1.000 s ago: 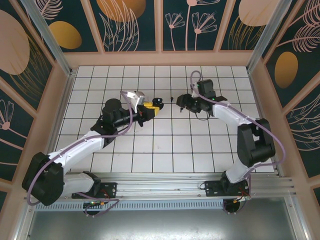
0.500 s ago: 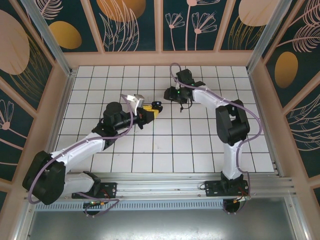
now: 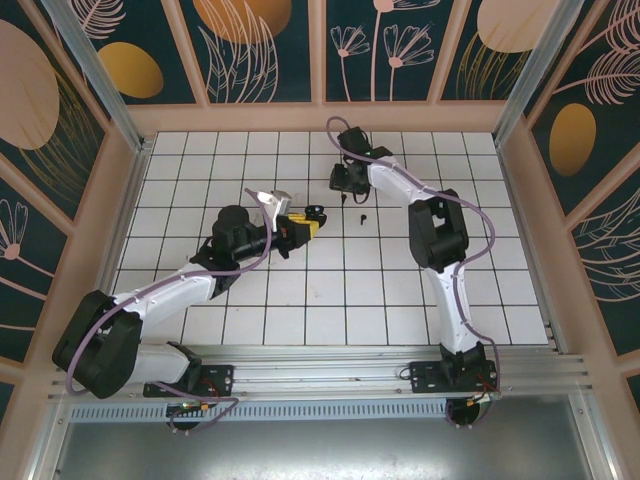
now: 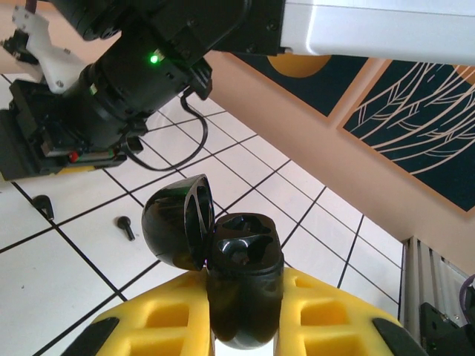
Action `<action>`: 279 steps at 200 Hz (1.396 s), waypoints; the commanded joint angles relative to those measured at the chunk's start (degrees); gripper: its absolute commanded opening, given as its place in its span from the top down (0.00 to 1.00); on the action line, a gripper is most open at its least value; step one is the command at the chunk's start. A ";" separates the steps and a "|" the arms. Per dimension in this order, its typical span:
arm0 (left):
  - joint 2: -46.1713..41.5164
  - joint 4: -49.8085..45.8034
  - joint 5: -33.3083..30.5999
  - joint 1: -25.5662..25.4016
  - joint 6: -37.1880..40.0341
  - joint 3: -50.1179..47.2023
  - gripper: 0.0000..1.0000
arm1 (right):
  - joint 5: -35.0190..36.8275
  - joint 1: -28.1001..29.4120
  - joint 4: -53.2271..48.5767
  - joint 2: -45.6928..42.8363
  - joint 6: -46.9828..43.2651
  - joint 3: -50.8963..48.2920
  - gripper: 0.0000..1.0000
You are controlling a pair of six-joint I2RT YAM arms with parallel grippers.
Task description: Insert the wireless bluetooth earbuds into the charging case
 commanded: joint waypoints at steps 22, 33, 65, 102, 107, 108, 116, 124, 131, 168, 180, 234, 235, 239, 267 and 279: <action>0.03 2.99 -0.93 -0.21 0.78 -1.09 0.97 | 3.58 1.42 -3.62 2.54 -0.24 2.91 0.57; -0.14 2.53 -0.98 -0.19 1.40 -1.03 0.97 | 4.29 1.49 -3.62 2.67 -0.33 2.88 0.58; -0.43 0.06 -1.15 -0.20 3.20 -0.17 0.97 | 5.30 1.61 -3.59 2.94 -0.23 2.52 0.60; 0.36 -0.53 -0.22 -0.13 2.54 1.82 0.97 | 5.53 1.56 -4.22 4.10 -0.68 2.87 0.61; 0.37 -0.34 -0.35 -0.19 2.41 1.87 0.97 | 5.27 1.54 -4.20 4.32 -0.55 2.87 0.62; 0.37 -0.26 -0.40 -0.15 2.30 1.83 0.97 | 5.24 1.54 -4.26 4.35 -0.53 2.85 0.62; 0.32 0.67 -0.54 -0.18 1.70 1.76 0.97 | 4.58 1.58 -4.32 4.64 -0.27 2.88 0.63; 0.32 1.54 -0.55 -0.12 1.10 1.52 0.97 | 4.23 1.54 -4.48 4.82 -0.15 2.89 0.64; 0.42 1.92 -0.37 -0.20 0.75 1.52 0.97 | 4.43 1.65 -4.44 4.91 -0.15 2.78 0.65; 0.46 1.58 -0.32 -0.12 0.34 1.44 0.97 | 5.77 1.66 -4.83 5.78 -0.94 3.47 0.66; 0.09 1.40 -0.39 -0.18 0.18 1.13 0.97 | 5.78 1.71 -4.77 5.96 -1.07 3.27 0.68; -1.53 1.36 -0.57 -0.24 0.04 -1.14 0.97 | 6.24 1.65 -5.89 6.67 -3.78 3.74 0.77; -1.50 1.42 -0.55 -0.18 -0.03 -1.17 0.97 | 6.25 1.64 -5.94 6.67 -3.85 3.77 0.77; -1.52 1.61 -0.46 -0.15 -0.23 -1.20 0.97 | 6.35 1.66 -6.12 6.59 -4.07 3.71 0.78; -0.78 2.18 -0.05 -0.13 -1.05 -0.59 0.96 | 5.19 1.66 -7.65 5.61 -4.98 2.89 0.83; -0.56 2.22 -0.12 -0.21 -1.08 -0.28 0.96 | 4.07 1.79 -7.68 4.22 -4.99 1.16 0.83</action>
